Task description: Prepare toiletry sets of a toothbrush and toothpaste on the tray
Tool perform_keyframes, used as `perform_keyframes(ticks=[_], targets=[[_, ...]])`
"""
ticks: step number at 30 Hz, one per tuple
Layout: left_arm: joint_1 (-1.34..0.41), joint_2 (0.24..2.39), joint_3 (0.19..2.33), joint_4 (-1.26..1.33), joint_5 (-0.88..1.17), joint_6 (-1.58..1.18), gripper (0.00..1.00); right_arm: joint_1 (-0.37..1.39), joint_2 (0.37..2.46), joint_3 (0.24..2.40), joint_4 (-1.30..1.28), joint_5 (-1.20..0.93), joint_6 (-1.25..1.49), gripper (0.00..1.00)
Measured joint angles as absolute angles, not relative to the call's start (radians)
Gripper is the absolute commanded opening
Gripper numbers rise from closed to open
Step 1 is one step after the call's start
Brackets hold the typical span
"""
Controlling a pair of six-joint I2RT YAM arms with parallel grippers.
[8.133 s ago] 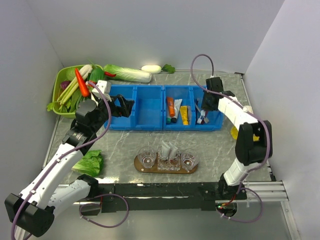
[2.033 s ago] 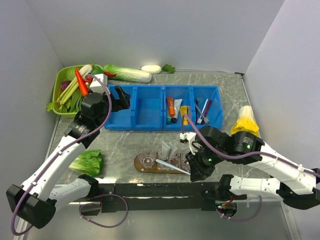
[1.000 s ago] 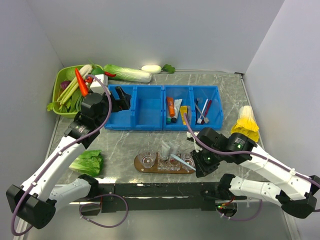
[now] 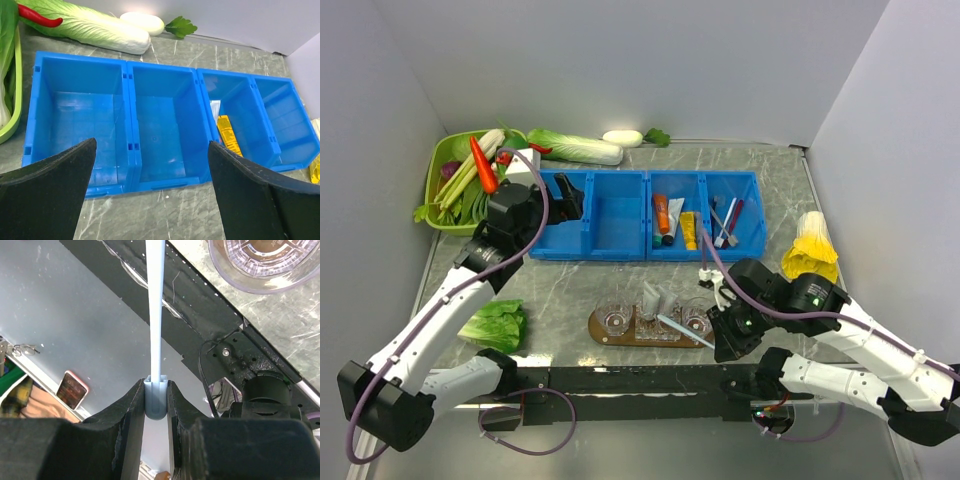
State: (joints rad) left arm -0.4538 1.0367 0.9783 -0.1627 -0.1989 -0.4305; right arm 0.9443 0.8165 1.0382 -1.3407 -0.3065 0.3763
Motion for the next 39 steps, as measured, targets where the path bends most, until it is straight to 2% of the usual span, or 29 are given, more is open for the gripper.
perform_keyframes(ticks=[23, 39], targets=[[-0.447, 1.061, 0.976, -0.163, -0.18, -0.431, 0.97, 0.944, 0.81, 0.987, -1.343, -0.303, 0.35, 0.0], [-0.446, 1.061, 0.976, -0.163, -0.149, -0.435, 0.97, 0.944, 0.889, 0.996, -1.34, -0.274, 0.349, 0.0]])
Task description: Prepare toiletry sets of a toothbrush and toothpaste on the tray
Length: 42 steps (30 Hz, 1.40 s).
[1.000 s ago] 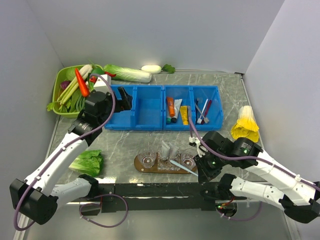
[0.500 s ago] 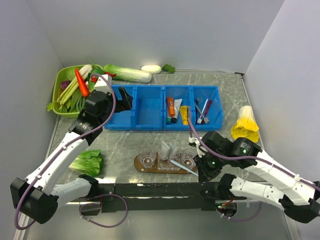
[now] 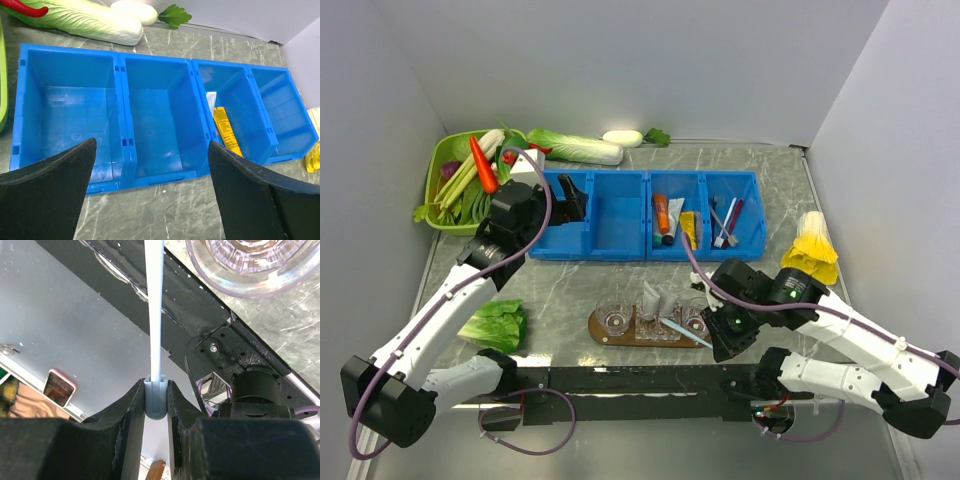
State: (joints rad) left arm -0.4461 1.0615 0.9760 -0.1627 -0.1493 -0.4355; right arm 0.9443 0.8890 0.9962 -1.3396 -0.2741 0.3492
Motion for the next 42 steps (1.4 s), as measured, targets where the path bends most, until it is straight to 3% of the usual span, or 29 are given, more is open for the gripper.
perform_keyframes(ticks=[31, 42], targets=[[-0.446, 1.057, 0.974, -0.163, -0.11, -0.443, 0.97, 0.944, 1.04, 1.082, -1.34, -0.227, 0.35, 0.0], [-0.446, 1.057, 0.974, -0.163, -0.102, -0.449, 0.97, 0.944, 1.104, 1.115, -1.339, -0.214, 0.347, 0.1]])
